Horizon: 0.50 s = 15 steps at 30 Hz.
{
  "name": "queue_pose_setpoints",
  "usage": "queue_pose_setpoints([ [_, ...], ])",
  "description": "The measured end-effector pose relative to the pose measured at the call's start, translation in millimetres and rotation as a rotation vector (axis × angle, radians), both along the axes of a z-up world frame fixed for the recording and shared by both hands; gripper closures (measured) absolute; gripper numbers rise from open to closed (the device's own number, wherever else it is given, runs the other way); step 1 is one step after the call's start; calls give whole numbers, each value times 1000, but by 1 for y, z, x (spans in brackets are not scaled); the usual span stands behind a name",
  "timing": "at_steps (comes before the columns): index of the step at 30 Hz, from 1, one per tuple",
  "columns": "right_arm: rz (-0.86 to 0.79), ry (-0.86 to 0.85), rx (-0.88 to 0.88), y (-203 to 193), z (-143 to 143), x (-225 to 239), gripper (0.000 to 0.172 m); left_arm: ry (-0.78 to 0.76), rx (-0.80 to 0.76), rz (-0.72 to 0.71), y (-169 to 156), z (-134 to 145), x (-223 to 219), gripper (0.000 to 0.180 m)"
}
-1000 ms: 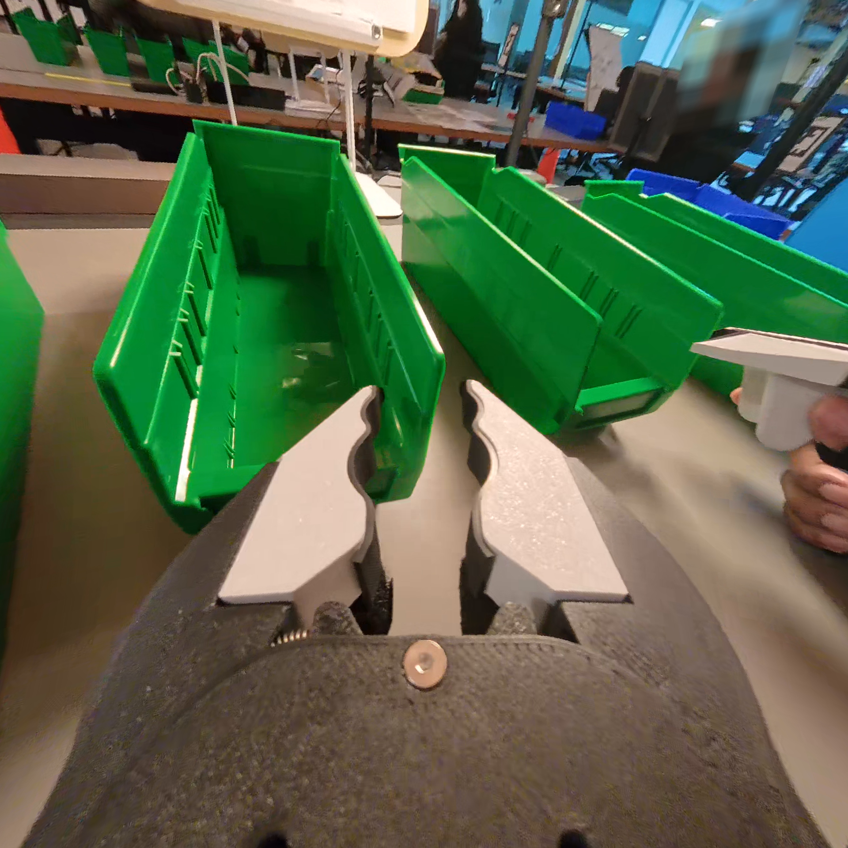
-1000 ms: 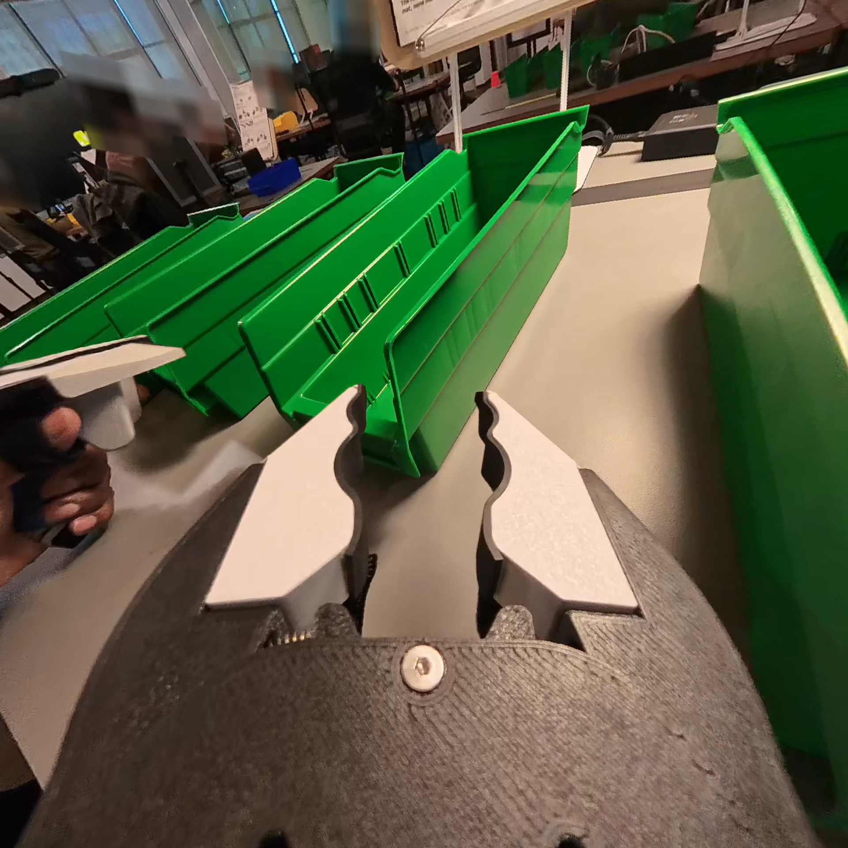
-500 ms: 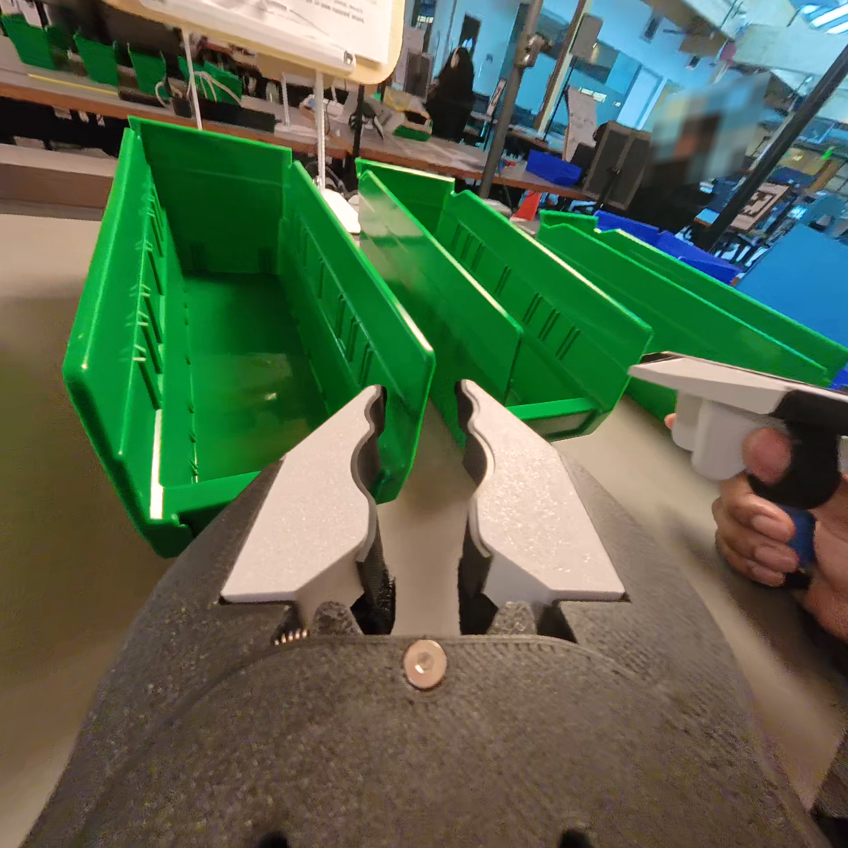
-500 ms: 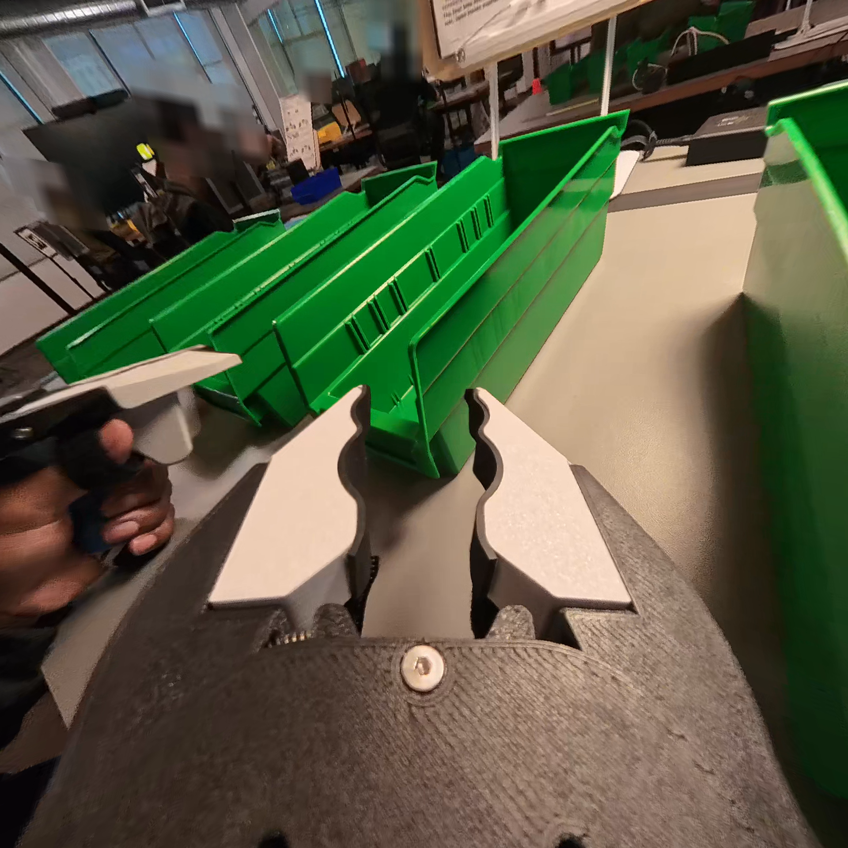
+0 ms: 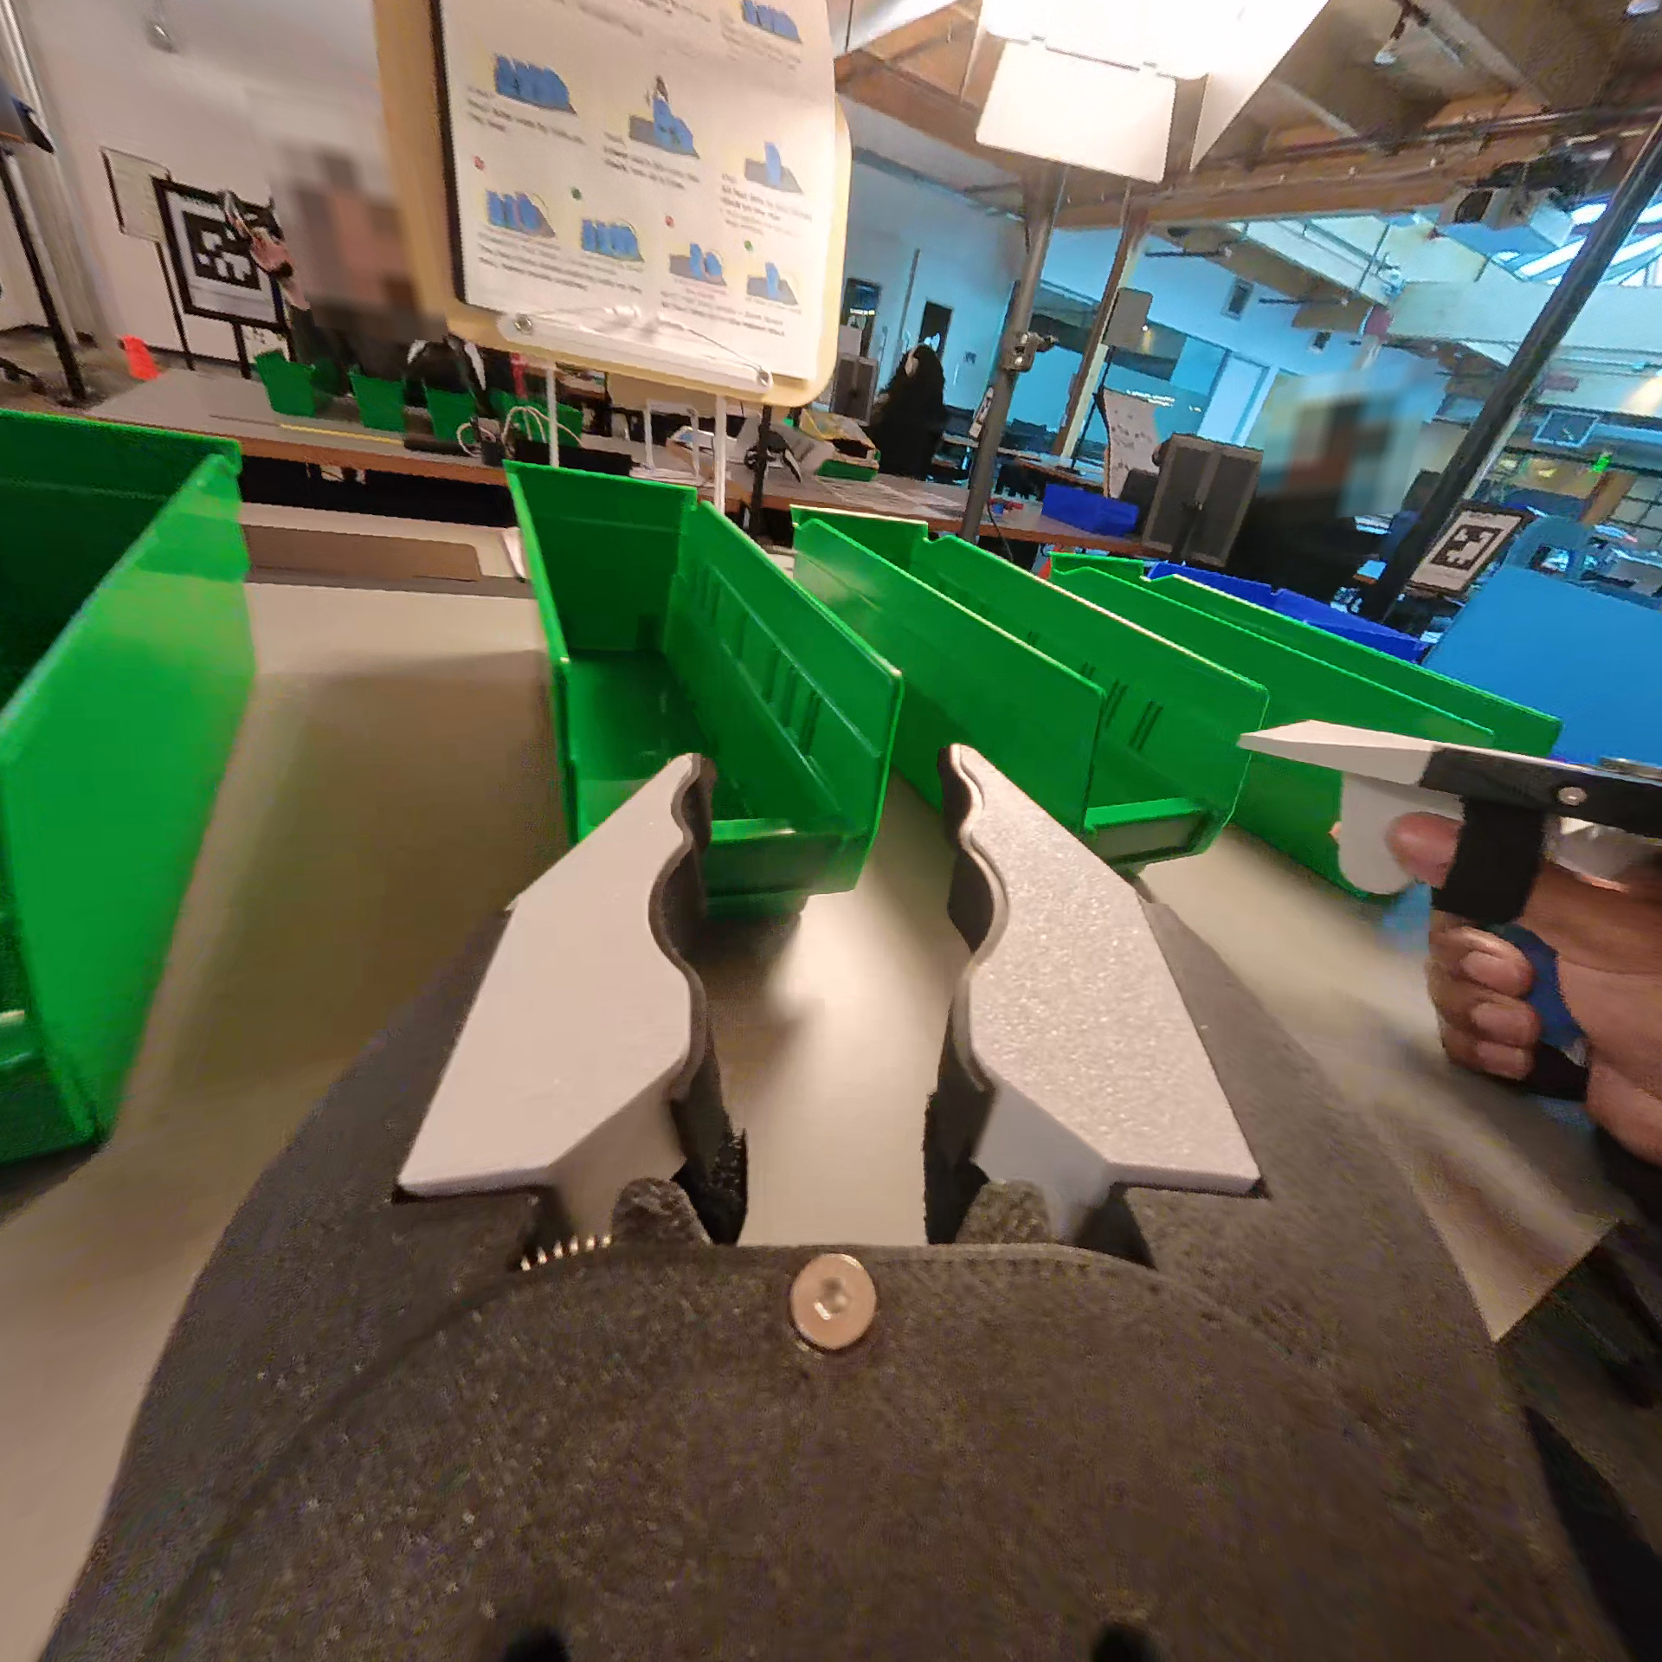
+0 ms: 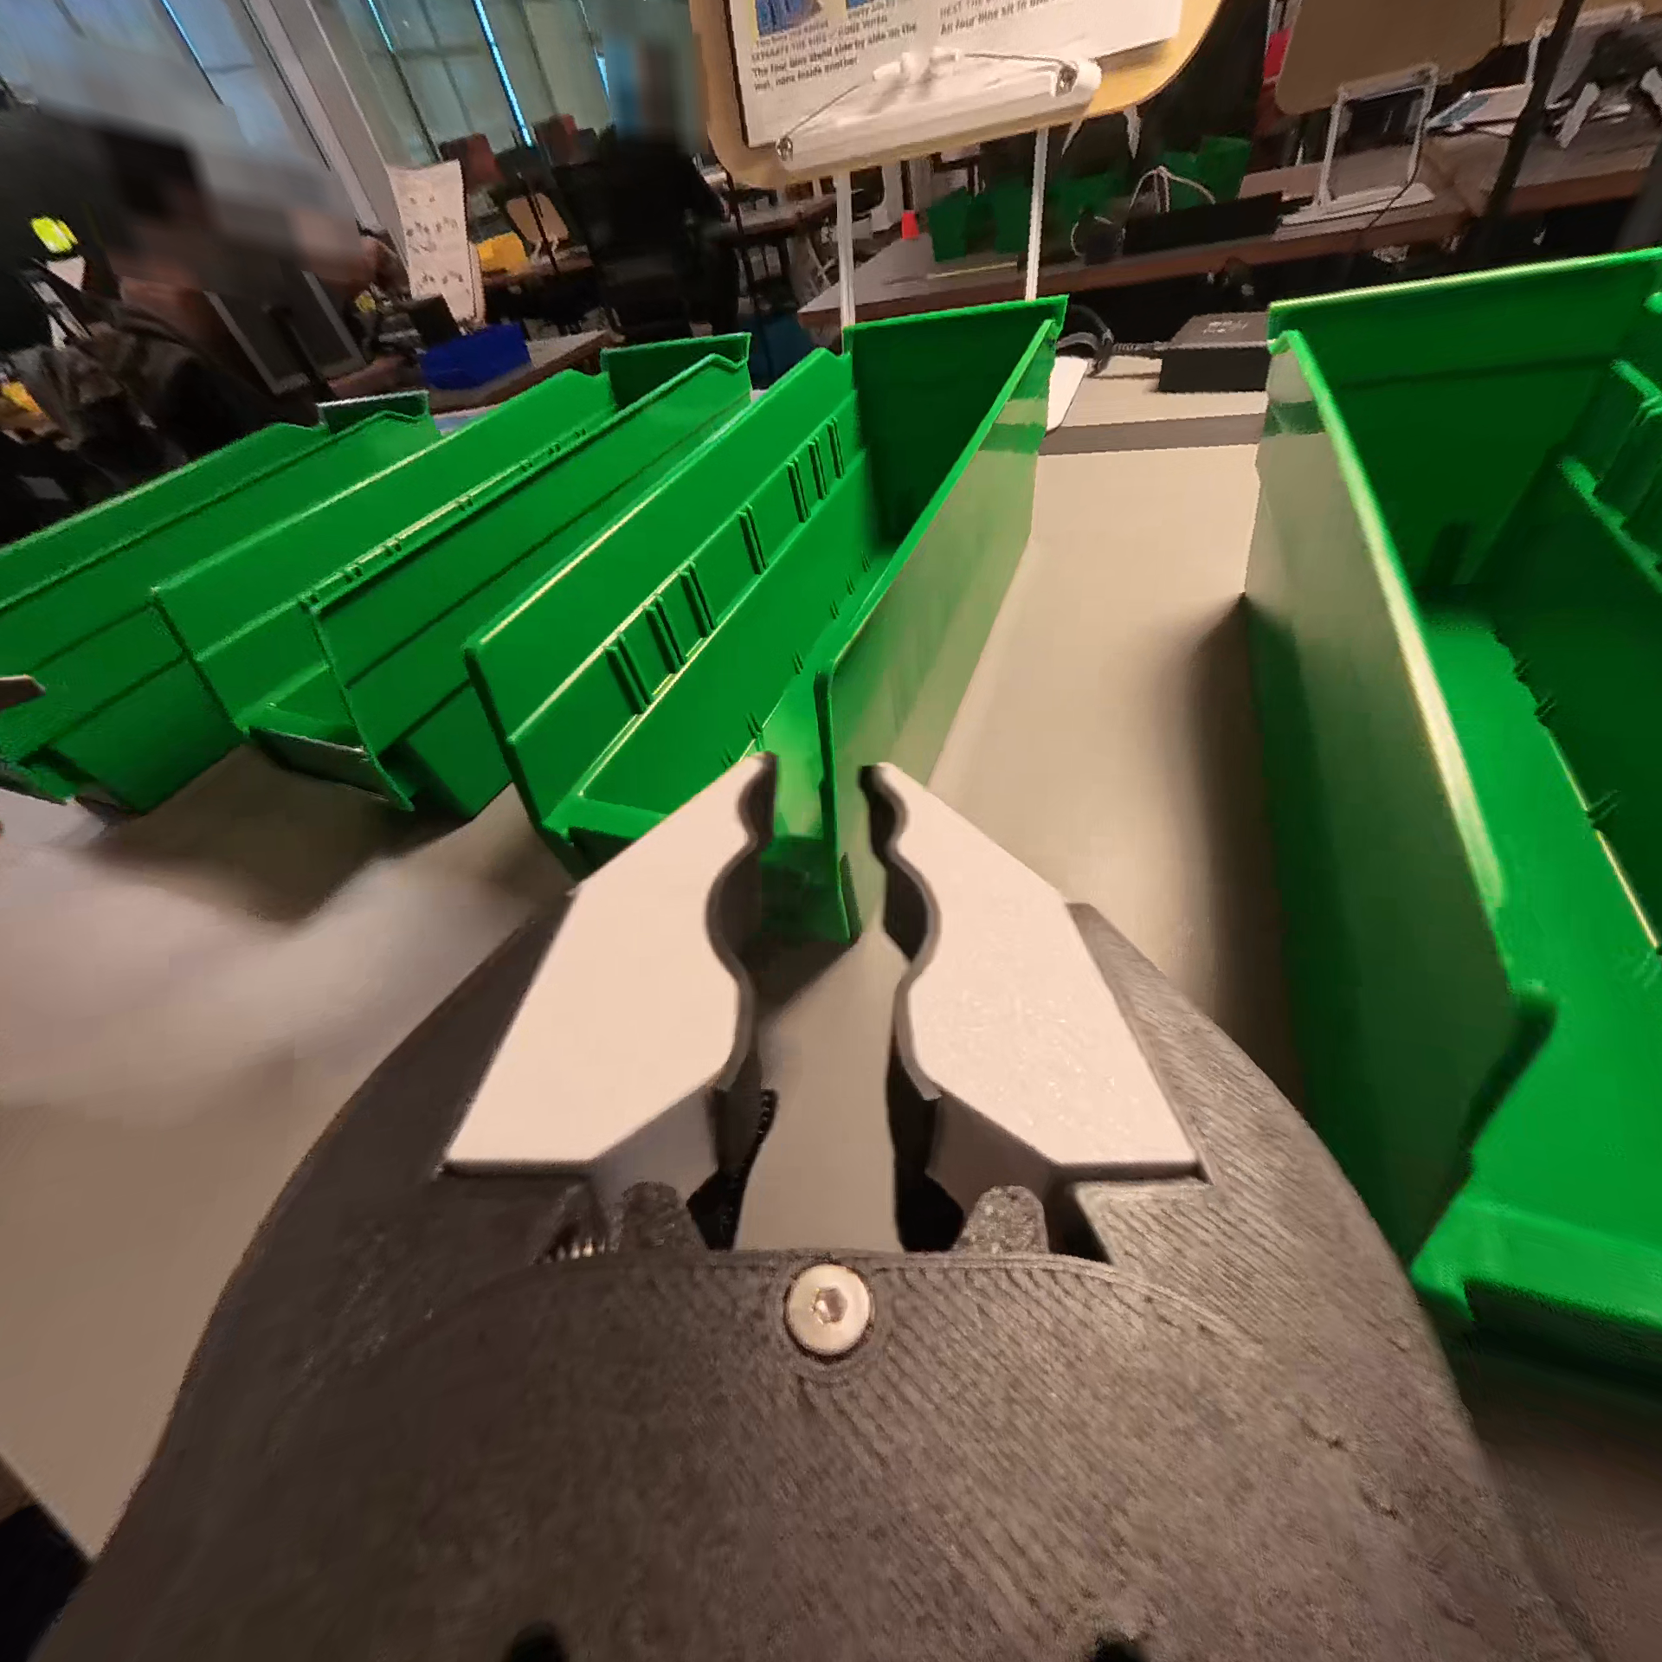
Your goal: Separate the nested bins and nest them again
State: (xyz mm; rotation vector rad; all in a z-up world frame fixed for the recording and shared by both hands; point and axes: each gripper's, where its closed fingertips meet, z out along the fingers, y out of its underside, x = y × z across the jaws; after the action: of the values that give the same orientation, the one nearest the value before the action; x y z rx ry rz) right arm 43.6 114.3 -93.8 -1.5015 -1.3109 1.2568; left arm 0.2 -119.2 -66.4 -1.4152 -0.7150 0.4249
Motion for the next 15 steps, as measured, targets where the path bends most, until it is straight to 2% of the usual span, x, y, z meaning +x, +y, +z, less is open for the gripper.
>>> queue_pose_setpoints([
  [2, 16, 7, -10, -4, 1, 9, 131, 2, -13, 20, -14, -1, -3, 124],
  [4, 11, 5, 0, -5, 1, 20, 115, 9, -42, 47, -31, -2, -8, 99],
  [6, 2, 14, 5, -4, 2, 33, 103, 19, -81, 63, -48, -4, -12, 86],
  [9, -5, 55, -8, 0, 8, 52, 102, 34, -101, 140, -83, -3, -23, 75],
  [12, -10, 72, -46, 6, 9, 60, 102, 20, -83, 240, -116, 4, -37, 71],
  [15, 2, 61, -78, 6, 8, 59, 102, -3, -107, 298, -137, 13, -54, 68],
])
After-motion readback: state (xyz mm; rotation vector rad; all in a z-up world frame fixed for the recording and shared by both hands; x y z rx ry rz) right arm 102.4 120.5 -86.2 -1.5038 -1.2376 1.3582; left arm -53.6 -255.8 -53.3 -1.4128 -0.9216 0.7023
